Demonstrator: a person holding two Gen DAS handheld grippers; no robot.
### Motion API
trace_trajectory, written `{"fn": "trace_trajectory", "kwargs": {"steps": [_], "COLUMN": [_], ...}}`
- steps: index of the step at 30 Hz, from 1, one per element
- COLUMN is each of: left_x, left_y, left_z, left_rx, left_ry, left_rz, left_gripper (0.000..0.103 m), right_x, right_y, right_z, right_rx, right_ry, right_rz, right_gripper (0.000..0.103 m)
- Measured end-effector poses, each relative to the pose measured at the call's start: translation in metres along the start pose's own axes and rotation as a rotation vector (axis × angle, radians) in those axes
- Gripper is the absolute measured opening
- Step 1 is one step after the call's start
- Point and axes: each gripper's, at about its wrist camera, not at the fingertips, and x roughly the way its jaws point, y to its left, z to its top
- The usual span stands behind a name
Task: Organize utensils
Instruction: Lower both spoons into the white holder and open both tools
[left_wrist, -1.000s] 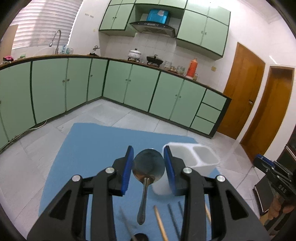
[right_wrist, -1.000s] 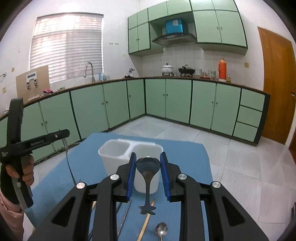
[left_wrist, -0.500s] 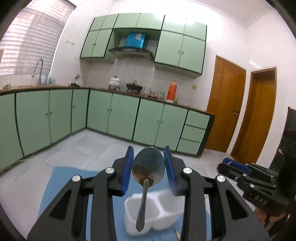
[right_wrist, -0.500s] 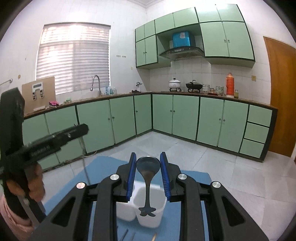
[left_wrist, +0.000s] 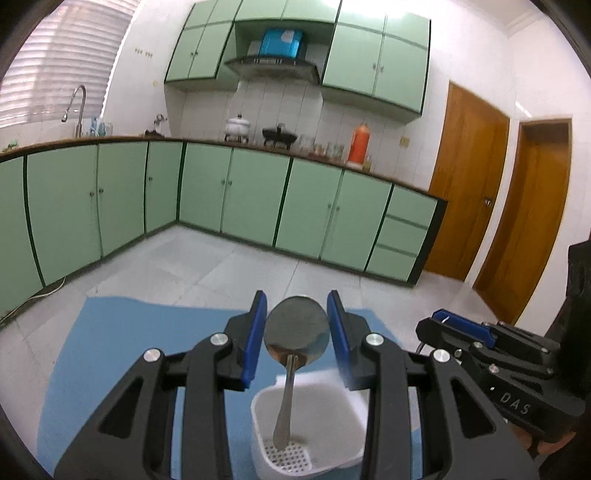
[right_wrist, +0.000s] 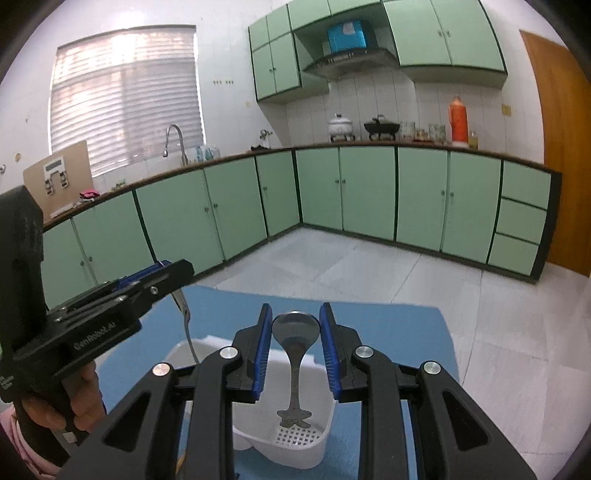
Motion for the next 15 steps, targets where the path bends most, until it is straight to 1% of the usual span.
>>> {"fn": "trace_trajectory", "kwargs": {"steps": [4,6,7,8,9,11,15], "left_x": [0.009,0.009,0.008,0.007,0.004,-0.003,-0.020], "left_y": [0.012,0.018,0.020,0.022,0.024,0.027,0.031], "left_z": [-0.012,-0.016,-0.018,-0.019,-0.019,-0.019,-0.019], "left_rx": [-0.013,-0.020,-0.023,-0.029,-0.033,-0.041,-0.048], "left_ry": [0.049,0.063,0.067,0.069,0.068,0.061,0.040], "left_rz": [-0.003,-0.005,-0.008,-0.011,-0.014,-0.016,-0.009], "left_gripper": [0.033,0.035,0.039,0.042,0.044,0.050,0.056], "right_x": [0.010,0.013,0.014,0.013,0.011,0.006,-0.007], "right_y": [-0.001,-0.003,-0.003,-0.003,-0.003,-0.002,-0.004], "right_z": [-0.011,-0.016,-0.017,-0.019,-0.019,-0.020,-0.021], "right_rx": [0.005,0.009,0.009,0.010,0.010,0.007,0.020], "right_ry": [0.036,0.049,0.053,0.050,0.049,0.039,0.014], "right_rz": [0.010,0.015,0.016,0.016,0.016,0.016,0.019], "right_gripper": [0.026,0.027,0.027,0.029,0.030,0.030,0.031]}}
